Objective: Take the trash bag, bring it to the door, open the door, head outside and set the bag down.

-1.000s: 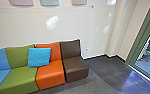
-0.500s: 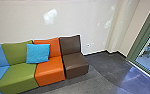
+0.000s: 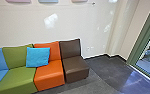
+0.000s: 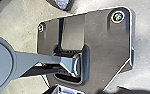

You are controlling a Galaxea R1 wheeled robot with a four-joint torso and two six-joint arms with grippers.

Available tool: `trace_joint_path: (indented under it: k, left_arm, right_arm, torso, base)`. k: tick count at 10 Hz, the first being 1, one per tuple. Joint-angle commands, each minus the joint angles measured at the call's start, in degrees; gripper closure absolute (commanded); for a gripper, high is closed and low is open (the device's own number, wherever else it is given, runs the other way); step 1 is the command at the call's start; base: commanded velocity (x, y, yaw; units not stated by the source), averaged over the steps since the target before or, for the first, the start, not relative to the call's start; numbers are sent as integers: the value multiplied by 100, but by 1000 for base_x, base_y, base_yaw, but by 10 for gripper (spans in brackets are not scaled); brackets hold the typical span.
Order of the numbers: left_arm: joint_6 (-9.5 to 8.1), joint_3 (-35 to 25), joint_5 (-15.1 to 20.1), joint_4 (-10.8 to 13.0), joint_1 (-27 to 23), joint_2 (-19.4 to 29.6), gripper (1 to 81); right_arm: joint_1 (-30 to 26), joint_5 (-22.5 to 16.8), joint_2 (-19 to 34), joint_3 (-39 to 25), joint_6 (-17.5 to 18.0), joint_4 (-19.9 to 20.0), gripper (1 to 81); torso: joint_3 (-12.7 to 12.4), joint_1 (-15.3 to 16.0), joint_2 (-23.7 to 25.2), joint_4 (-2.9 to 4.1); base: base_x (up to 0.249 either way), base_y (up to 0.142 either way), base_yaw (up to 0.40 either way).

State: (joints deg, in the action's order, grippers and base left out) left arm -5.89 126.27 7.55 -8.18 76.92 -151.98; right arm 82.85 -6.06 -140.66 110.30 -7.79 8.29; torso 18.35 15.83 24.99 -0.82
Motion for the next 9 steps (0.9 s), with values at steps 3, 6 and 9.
trace_joint_path:
  k: [3,6,9]
  left_arm:
    - [9,-138,476,-325,-752,378,10]
    - [9,-138,722,-439,-876,361,10]
    - [9,-155,801,-518,-937,387,10]
  right_arm:
    - [-387,-396,782,-660,14,208,10]
    - [-851,-431,1151,-880,14,331,10]
    - [-1555,-1161,1626,-1196,85,718,10]
  torso:
    - [0,618,984,0]
    - [0,1014,1613,0]
    - [0,1405,2236,0]
  base:
    - [0,0,0]
    - [0,0,0]
    - [0,0,0]
